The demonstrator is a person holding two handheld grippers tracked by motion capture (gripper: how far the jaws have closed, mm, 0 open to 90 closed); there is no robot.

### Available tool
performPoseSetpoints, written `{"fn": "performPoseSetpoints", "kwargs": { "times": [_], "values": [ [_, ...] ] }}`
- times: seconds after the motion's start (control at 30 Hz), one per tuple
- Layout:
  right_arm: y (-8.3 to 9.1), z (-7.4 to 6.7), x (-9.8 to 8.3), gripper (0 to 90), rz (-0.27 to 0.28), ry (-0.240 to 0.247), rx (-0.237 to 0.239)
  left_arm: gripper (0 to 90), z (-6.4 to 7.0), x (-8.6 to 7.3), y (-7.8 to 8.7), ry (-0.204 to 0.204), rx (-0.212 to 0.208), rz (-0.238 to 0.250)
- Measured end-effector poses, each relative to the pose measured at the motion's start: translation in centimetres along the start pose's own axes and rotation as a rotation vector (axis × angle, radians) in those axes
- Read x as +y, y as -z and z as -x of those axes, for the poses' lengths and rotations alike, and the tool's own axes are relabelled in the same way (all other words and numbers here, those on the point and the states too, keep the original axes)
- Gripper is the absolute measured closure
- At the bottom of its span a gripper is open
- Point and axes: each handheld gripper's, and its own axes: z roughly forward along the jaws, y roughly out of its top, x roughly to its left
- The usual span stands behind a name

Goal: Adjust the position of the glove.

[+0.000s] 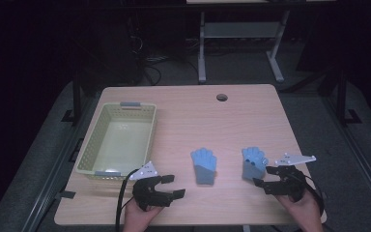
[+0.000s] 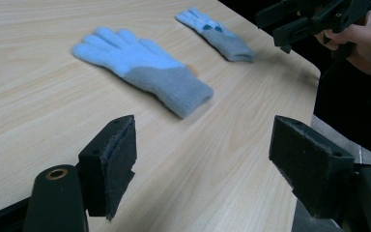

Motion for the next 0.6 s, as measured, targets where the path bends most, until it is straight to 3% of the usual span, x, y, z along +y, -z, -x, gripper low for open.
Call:
{"fn": "performPoseSetpoints", "kwargs": {
  "times": [0.17,0.37,0.6],
  "values": [
    [0.0,0.2,0.5,29.2,-0.007,0.001,-0.006,24.8,-0.3,0.0,-0.1,0.013,-0.003,0.007],
    [-0.1,0.6,2.3,32.0,-0.034,0.046,-0.022,24.8,-0.2,0.0,0.0,0.014,-0.002,0.019],
    [-1.0,1.4,3.8,34.0,-0.114,0.062,-0.019,24.8,-0.1,0.0,-0.2,0.013,-0.005,0.016]
  ]
}}
